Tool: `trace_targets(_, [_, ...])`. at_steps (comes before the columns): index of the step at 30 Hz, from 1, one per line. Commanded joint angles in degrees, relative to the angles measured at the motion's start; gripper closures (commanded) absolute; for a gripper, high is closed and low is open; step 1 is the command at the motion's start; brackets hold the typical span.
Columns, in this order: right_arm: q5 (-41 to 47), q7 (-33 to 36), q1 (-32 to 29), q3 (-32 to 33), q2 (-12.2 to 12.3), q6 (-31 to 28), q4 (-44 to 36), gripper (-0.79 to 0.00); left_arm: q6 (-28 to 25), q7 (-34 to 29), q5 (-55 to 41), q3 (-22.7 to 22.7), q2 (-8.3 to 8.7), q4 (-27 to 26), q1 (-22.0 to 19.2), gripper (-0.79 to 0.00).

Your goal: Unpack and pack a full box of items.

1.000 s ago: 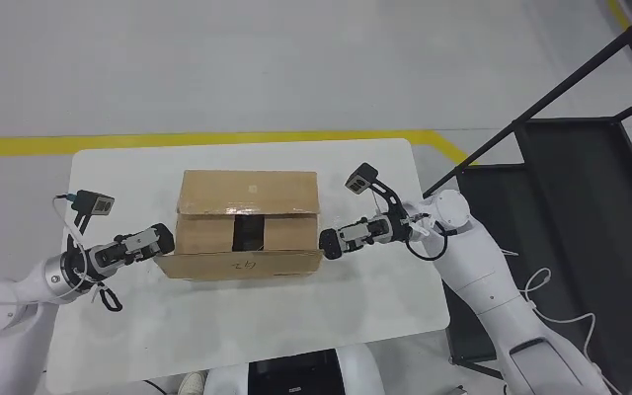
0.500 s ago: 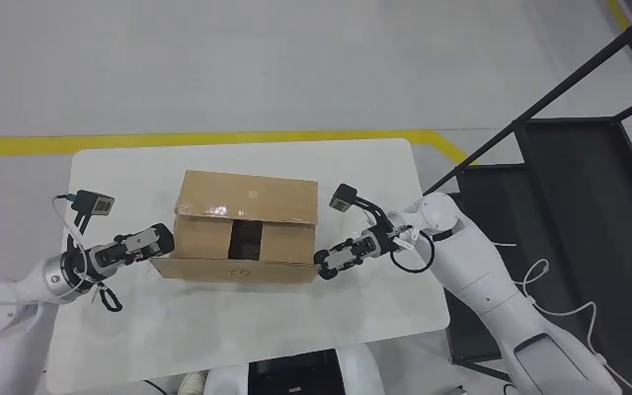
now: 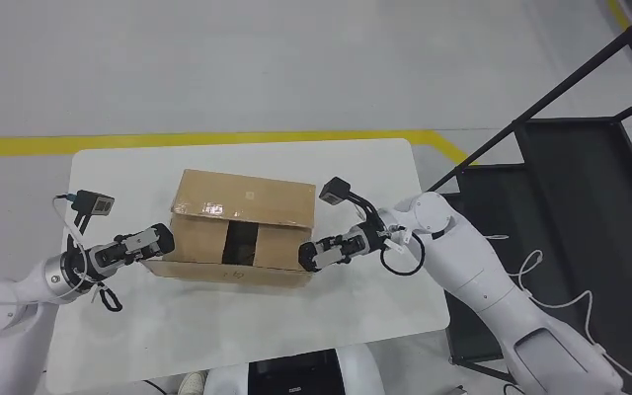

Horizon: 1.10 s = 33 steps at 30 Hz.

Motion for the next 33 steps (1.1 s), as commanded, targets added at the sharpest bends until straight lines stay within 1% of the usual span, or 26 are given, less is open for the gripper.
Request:
trace_targets(1, [0.96,0.21,0.24,-0.65,0.17,0.21,-0.82,-0.785,0.0,0.0,0.0,0.0,0.0,0.0,0.0,-0.785])
trace_targets(5, [1.77,0.97,0.29,-2.52,0.43,0.97,-2.13,-0.785,0.0,0.0,0.0,0.0,0.0,0.0,0.0,-0.785])
trace_targets(9, [1.48,0.95,0.2,-5.73,0.17,0.96,-1.91,-0.785,0.0,0.0,0.0,0.0,0.0,0.0,0.0,-0.785])
trace_targets(17, [-1.7,-1.41,1.03,-13.19,-1.39,-1.39,2.47,-0.785,0.0,0.0,0.0,0.0,0.0,0.0,0.0,-0.785])
trace_targets(21, [-6.62,-3.04,1.5,-16.11,-2.0,-3.01,3.73,-0.785,0.0,0.0,0.0,0.0,0.0,0.0,0.0,-0.785])
trace_targets(25, [-13.13,-5.65,1.51,-17.37,-2.3,-5.0,3.47,-0.785,0.0,0.0,0.0,0.0,0.0,0.0,0.0,-0.785])
trace_targets(30, [-21.3,-10.45,-0.22,-17.17,-1.92,-4.41,-1.32,-0.785,0.0,0.0,0.0,0.0,0.0,0.0,0.0,-0.785])
trace_targets(33, [-28.25,-13.76,-1.55,-16.35,-1.28,-2.06,-4.43,-0.785,0.0,0.0,0.0,0.0,0.0,0.0,0.0,-0.785])
